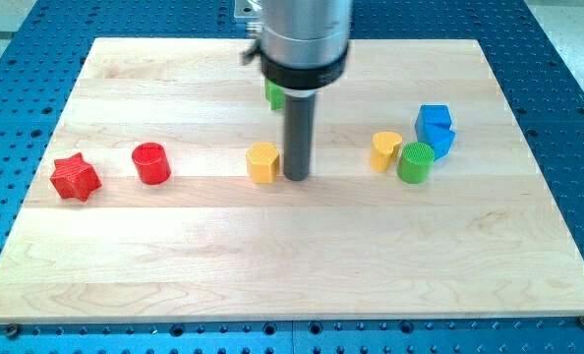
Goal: Slide the green circle vertically below the yellow heart
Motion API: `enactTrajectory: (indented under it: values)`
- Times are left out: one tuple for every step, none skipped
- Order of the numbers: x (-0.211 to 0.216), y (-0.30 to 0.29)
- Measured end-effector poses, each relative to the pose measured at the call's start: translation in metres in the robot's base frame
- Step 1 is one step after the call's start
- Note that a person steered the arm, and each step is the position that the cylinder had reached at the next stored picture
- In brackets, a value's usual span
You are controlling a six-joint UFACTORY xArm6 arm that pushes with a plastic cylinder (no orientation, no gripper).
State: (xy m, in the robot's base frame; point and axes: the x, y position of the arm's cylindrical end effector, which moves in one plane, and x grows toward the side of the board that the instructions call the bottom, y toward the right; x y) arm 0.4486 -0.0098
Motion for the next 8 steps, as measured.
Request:
enactTrajectory:
  values:
    - [-0.012,0.002]
    - [-0.050,0.066]
    - [-0.042,0.151]
    - [-0.041,0.182]
    - [-0.021,0.179]
    - [-0.021,0.128]
    - [-0.011,0.100]
    - [0.007,0.158]
